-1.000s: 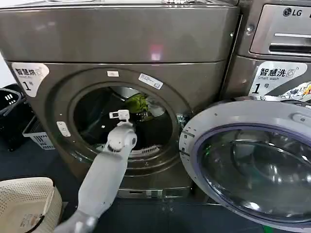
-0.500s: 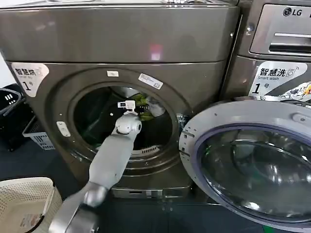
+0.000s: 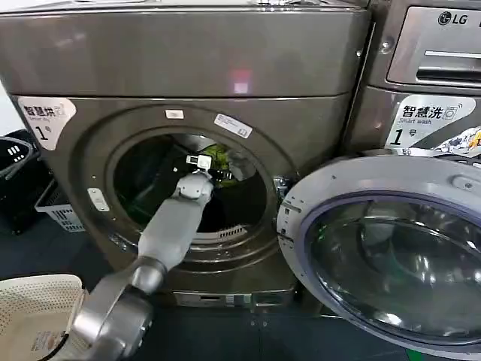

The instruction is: Grasp the clothes from the dryer.

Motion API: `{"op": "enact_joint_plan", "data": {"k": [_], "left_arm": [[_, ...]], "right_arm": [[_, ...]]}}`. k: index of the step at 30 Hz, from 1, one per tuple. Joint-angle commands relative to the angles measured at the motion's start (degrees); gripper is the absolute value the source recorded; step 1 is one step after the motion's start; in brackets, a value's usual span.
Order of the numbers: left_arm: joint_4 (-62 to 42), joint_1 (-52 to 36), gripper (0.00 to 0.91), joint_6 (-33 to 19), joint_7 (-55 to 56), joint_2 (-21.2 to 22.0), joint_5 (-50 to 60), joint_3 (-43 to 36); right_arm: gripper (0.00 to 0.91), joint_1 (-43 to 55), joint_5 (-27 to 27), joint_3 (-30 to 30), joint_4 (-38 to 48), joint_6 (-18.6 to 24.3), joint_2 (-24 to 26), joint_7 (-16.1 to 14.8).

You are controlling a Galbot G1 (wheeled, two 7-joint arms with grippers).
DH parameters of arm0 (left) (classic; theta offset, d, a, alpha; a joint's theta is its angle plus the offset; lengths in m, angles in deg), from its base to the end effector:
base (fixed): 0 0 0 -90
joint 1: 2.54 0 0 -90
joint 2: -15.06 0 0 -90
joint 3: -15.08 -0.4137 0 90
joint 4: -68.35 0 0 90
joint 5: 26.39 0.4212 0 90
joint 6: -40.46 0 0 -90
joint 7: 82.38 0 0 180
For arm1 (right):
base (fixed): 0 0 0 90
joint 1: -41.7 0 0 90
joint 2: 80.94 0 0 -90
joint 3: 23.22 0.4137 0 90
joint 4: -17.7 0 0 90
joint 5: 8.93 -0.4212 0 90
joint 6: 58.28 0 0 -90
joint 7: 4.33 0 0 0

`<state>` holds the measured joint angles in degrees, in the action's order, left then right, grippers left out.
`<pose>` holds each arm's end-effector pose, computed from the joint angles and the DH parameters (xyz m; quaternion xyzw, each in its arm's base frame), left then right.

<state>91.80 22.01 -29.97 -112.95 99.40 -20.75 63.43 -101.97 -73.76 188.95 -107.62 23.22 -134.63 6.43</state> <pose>0.7863 -0.0319 -0.2215 -0.2714 -0.8571 -0.3398 0.2760 -0.0801 -0.3352 0.1682 0.4046 0.7847 -0.2571 0.3930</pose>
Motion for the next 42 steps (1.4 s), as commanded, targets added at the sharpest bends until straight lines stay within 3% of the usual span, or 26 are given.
{"op": "enact_joint_plan", "data": {"k": [1,13,27,32,33,35,42], "left_arm": [[-8.3,-3.8,0.907,-7.9,-17.7,0.7,19.4,-9.9],[-12.8,-4.8,0.907,-19.3,-25.3,0.5,29.3,-14.7],[-14.8,-4.2,0.907,-23.6,-28.0,-0.4,34.7,-17.9],[-14.6,-3.7,0.907,-22.9,-27.7,-0.4,34.0,-17.8],[-14.6,-3.7,0.535,-22.8,-27.8,-0.4,34.0,-17.8],[-14.5,-3.7,0.023,-22.6,-27.9,-0.4,33.9,-17.7],[-14.5,-4.3,0.000,-22.7,-27.7,-0.3,32.9,-17.7]], "right_arm": [[0.907,-0.1,0.1,0.0,0.0,0.1,0.0,0.0],[0.907,0.6,0.2,-0.8,-0.6,0.0,-0.1,-0.1],[0.907,0.8,0.2,-1.1,-1.2,0.0,-0.4,-0.3],[0.907,0.6,0.1,-0.9,-1.4,0.0,-0.3,-0.3],[0.907,0.5,0.1,-0.8,-1.4,0.0,-0.3,-0.3],[0.907,0.4,0.1,-0.7,-1.3,0.1,-0.3,-0.3],[0.907,0.6,0.1,-0.9,-1.3,0.0,-0.2,-0.3]]}}
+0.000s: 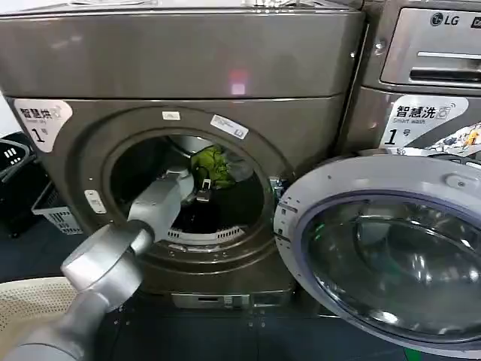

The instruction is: Grasp the clothes from the dryer.

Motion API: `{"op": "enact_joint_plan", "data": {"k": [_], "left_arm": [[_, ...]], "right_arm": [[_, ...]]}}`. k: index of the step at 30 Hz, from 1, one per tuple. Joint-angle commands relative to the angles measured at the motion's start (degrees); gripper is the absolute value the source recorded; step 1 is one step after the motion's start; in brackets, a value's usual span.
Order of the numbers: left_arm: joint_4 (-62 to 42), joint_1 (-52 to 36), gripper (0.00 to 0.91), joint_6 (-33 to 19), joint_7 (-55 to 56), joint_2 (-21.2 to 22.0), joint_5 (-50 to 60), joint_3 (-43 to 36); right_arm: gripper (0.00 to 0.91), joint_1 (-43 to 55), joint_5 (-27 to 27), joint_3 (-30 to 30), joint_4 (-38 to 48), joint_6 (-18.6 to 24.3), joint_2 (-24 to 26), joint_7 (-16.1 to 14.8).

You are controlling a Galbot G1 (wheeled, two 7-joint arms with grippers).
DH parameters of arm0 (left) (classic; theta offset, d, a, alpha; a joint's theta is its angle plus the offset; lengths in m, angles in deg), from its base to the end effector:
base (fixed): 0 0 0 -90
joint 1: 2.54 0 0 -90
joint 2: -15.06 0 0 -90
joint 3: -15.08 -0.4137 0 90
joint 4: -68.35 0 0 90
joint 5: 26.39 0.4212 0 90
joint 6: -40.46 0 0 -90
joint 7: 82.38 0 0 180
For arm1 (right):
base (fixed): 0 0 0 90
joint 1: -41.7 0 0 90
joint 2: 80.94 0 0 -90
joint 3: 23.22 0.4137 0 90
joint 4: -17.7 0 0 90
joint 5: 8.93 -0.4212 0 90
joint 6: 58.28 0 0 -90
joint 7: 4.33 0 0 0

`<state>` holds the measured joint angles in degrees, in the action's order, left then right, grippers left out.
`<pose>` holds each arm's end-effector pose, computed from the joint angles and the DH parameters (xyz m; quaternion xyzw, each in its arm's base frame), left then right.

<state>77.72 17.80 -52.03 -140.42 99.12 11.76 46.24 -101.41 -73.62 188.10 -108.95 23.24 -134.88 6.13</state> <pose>0.7914 0.0275 -0.2555 -0.4325 -0.5134 -0.6161 0.4120 -0.0745 -0.3289 0.1637 0.3949 0.7893 -0.2600 0.3918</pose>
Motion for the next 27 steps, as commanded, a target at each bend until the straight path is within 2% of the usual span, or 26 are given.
{"op": "enact_joint_plan", "data": {"k": [1,20,27], "left_arm": [[-0.5,-0.2,0.000,-0.9,-0.1,0.0,-0.2,-0.5],[-0.3,-1.3,0.000,-0.4,-0.2,0.4,-4.6,-0.3],[1.3,-0.2,0.000,2.0,2.4,0.6,-7.9,3.3]], "right_arm": [[0.907,0.1,0.0,-0.1,0.1,0.0,0.2,0.0],[0.907,0.6,0.2,-0.8,0.2,0.0,0.3,-0.1],[0.907,0.5,0.3,-0.8,0.1,-0.1,0.3,0.0]]}}
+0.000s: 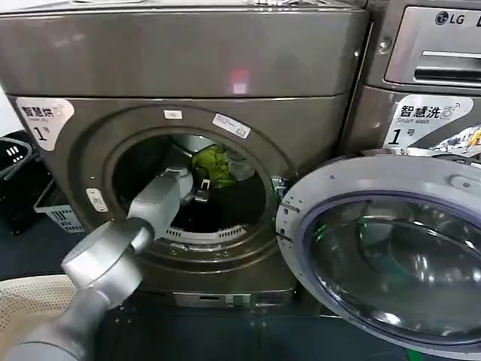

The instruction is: Grasp the clothes from the dryer.

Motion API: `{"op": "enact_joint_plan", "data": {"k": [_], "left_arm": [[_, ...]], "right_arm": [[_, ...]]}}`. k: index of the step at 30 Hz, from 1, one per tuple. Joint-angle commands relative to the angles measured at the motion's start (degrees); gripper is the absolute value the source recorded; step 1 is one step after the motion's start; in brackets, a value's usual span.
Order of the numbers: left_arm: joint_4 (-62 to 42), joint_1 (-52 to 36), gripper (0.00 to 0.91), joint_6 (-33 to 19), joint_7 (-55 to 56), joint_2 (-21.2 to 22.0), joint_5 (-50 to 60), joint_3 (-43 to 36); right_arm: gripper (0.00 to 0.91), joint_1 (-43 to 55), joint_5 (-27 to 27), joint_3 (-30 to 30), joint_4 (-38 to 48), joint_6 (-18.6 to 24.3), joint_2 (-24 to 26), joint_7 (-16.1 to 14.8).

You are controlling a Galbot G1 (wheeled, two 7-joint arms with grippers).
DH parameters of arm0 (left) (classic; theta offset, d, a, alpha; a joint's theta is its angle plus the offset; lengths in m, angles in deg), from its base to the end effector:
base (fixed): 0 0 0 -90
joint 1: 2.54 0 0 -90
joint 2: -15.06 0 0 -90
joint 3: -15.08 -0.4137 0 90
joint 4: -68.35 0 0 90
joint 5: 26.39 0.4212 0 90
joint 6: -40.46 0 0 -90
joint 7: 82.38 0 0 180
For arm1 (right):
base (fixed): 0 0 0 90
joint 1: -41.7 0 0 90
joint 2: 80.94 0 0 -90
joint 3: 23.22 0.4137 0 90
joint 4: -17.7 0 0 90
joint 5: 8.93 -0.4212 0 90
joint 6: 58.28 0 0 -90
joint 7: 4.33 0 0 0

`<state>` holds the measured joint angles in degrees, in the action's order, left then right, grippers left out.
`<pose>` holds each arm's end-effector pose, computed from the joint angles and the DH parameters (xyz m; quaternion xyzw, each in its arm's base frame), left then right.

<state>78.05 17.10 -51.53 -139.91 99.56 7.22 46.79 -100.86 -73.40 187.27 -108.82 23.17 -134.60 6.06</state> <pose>0.7951 0.0193 -0.2441 -0.4383 -0.5489 -0.5936 0.3928 -0.0714 -0.3316 0.1616 0.3934 0.7916 -0.2561 0.3912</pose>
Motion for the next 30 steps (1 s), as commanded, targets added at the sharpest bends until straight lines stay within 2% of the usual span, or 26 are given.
{"op": "enact_joint_plan", "data": {"k": [1,9,17,22,30], "left_arm": [[1.1,0.7,0.000,1.8,2.3,0.2,-4.0,3.5],[5.6,2.6,0.000,4.7,6.8,-0.6,-7.3,10.7],[10.9,7.4,0.000,8.2,19.8,-1.8,-17.3,18.5],[10.6,8.0,0.000,6.8,31.8,-0.9,-26.0,22.9],[12.2,10.4,0.000,3.8,45.5,1.2,-32.9,30.6]], "right_arm": [[0.907,0.0,0.1,0.0,-0.1,0.0,0.0,0.1],[0.907,0.5,-0.2,-0.4,-0.9,-1.3,0.0,0.5],[0.907,0.6,-0.1,-0.7,-0.8,-1.2,0.3,0.3],[0.907,0.8,-0.1,-1.0,-0.7,-1.1,0.4,0.2],[0.907,1.3,-0.1,-1.4,-0.7,-1.1,0.4,0.1]]}}
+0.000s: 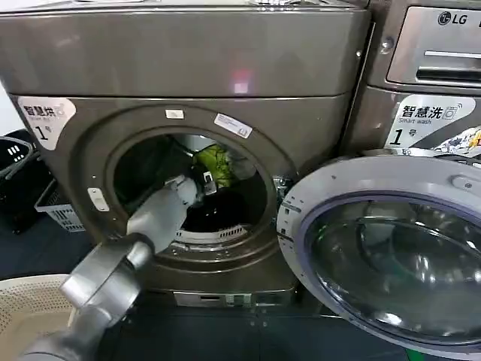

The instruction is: Grasp the clothes from the dryer.

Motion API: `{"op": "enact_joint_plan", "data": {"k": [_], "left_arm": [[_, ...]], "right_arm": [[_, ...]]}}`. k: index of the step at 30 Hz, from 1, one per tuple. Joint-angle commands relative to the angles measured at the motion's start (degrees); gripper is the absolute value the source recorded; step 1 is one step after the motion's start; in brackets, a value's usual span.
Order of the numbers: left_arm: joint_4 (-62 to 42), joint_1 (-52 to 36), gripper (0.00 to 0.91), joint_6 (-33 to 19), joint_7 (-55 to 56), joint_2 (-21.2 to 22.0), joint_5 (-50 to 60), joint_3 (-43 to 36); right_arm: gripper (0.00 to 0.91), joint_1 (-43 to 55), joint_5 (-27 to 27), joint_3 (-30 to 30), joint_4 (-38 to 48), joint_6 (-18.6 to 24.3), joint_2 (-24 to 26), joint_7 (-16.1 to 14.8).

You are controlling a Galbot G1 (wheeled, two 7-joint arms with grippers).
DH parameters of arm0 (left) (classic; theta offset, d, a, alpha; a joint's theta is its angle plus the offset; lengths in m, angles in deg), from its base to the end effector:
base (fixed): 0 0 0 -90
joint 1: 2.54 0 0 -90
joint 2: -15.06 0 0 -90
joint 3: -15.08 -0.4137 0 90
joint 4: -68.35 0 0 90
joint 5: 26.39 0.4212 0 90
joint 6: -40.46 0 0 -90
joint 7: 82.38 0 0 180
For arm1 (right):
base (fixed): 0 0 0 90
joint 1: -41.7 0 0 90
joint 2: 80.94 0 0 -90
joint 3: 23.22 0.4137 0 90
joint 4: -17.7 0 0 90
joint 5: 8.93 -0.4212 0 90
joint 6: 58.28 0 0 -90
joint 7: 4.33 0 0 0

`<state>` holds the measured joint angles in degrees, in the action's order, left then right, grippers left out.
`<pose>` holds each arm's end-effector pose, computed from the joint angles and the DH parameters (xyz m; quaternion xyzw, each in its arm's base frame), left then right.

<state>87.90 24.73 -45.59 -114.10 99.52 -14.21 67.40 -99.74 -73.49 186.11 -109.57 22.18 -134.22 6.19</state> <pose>0.7757 -0.0075 -0.2743 -0.3229 -0.8444 -0.3720 0.2104 -0.0652 -0.3291 0.1580 0.3881 0.7980 -0.2488 0.3882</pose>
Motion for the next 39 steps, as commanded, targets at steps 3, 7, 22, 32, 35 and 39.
{"op": "enact_joint_plan", "data": {"k": [3,7,22,32,35,39], "left_arm": [[5.1,4.5,0.000,-3.0,22.5,1.3,-12.9,13.1],[8.5,6.4,0.000,-4.8,26.0,1.7,-15.4,17.5],[18.1,13.8,0.000,-11.4,43.9,4.7,-17.0,26.8],[20.6,16.3,0.000,-14.0,46.9,6.7,-14.0,28.5],[20.7,16.5,0.000,-14.3,47.0,7.2,-13.7,28.7],[21.2,16.9,0.000,-14.6,47.1,7.3,-13.4,28.7]], "right_arm": [[0.907,0.4,0.0,-0.7,-0.2,-0.2,0.2,0.1],[0.907,0.7,0.1,-1.1,-0.3,-0.5,0.3,0.0],[0.907,0.4,0.7,0.0,0.6,-1.0,0.1,0.2],[0.907,-0.2,0.5,0.3,1.1,0.4,0.0,0.1],[0.907,-0.5,0.6,0.8,1.5,0.4,0.1,0.1],[0.907,-0.6,0.6,0.9,1.6,0.4,0.1,0.1]]}}
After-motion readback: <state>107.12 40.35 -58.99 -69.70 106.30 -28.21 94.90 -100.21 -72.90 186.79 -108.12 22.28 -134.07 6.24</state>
